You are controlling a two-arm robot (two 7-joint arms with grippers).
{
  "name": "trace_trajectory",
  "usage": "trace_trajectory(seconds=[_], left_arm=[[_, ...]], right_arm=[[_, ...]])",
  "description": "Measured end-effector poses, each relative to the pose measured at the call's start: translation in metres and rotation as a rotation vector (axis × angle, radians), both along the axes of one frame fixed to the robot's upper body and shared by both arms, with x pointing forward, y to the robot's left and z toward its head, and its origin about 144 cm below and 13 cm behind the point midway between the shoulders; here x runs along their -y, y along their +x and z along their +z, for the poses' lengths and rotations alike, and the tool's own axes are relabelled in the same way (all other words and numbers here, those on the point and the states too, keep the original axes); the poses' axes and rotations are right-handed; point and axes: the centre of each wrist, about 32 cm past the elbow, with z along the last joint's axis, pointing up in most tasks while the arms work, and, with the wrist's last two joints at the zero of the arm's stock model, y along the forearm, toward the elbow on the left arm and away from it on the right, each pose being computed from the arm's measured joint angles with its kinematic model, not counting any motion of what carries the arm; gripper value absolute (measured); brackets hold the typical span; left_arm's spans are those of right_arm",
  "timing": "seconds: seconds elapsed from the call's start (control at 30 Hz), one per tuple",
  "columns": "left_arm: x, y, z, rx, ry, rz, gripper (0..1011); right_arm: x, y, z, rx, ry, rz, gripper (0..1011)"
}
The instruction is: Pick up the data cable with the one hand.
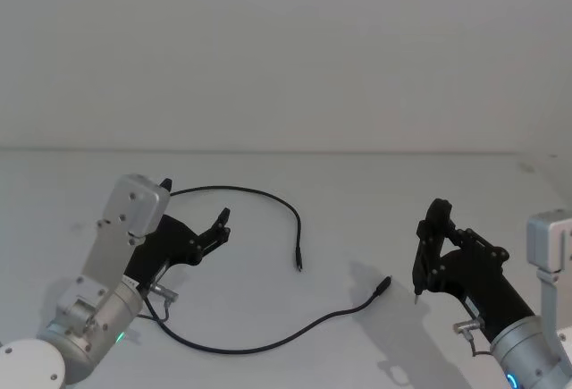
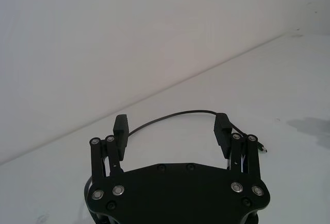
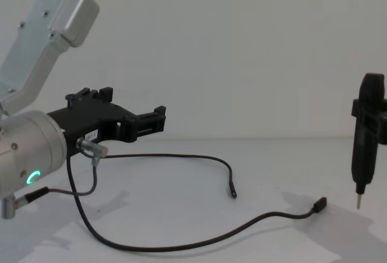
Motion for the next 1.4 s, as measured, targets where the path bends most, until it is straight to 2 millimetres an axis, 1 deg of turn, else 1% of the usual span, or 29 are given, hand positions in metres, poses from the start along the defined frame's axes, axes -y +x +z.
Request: trace_trajectory(seconds=[0.27,0.63,0.93,1.1,1.27,1.4], left_arm=[[-0.001,0.001,0.001,-0.004,0.003,-0.014,1001],[-0.015,0.004,0.014,-0.038,0.019,-0.109,1001],[-0.032,0.010,0.034,-0.114,0.049,-0.231,1001],[-0.040,0.016,0.049,-0.175,0.074,-0.296,1001],[-0.043,0.022,0.064,-0.249,0.101,-0.356,1001],[-0.041,0.027,0.074,-0.308,0.124,-0.396,1001]], right_arm=[[0.000,0.000,0.000,0.000,0.000,0.000,279],[0.000,0.000,0.000,0.000,0.000,0.000,279],[0.000,0.000,0.000,0.000,0.000,0.000,279],[0.000,0.000,0.000,0.000,0.000,0.000,279],[0.000,0.000,0.000,0.000,0.000,0.000,279],[0.000,0.000,0.000,0.000,0.000,0.000,279]])
